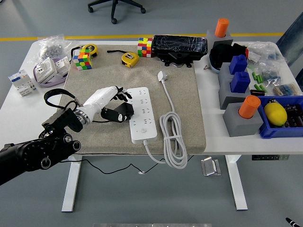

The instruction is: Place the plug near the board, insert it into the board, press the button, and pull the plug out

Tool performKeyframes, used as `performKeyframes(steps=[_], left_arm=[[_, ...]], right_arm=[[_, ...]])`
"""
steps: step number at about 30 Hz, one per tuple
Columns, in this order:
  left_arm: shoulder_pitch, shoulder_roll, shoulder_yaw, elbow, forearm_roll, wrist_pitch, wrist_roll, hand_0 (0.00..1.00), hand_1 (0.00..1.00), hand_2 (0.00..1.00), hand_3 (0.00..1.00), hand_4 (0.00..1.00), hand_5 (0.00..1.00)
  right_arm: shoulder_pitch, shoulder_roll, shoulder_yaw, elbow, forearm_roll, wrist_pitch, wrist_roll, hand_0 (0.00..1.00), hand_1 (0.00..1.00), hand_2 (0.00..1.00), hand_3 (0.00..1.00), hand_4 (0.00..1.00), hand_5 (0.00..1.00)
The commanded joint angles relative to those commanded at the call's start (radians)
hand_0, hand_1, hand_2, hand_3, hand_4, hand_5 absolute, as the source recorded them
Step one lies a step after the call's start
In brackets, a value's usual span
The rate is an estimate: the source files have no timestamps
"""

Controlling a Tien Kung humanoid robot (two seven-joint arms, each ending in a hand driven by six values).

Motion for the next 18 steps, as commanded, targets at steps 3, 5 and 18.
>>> performKeyframes(steps=[3,5,18], left_arm=[[0.004,0.001,-0.009,-0.005,-0.004,0.0,-0.001,0.636,0.667,0.708,0.739,0.998,0.244],[0.01,0.002,-0.021,-0.012,-0.005,0.001,-0.003,0.594,0.65,0.692,0.727,0.998,0.294],[0.233,0.085,-0.282,-0.279,0.07,0.102,0.024,0.69,0.7,0.716,0.715,0.959,0.515]], right_arm=[[0.0,0.0,0.001,0.0,0.0,0.0,0.0,0.613,0.669,0.64,0.566,0.982,0.586],[-0.001,0.0,0.002,0.0,0.0,0.0,0.0,0.613,0.669,0.64,0.566,0.983,0.586],[-0.006,0.001,0.009,0.0,-0.006,0.0,0.0,0.613,0.669,0.64,0.567,0.984,0.586]])
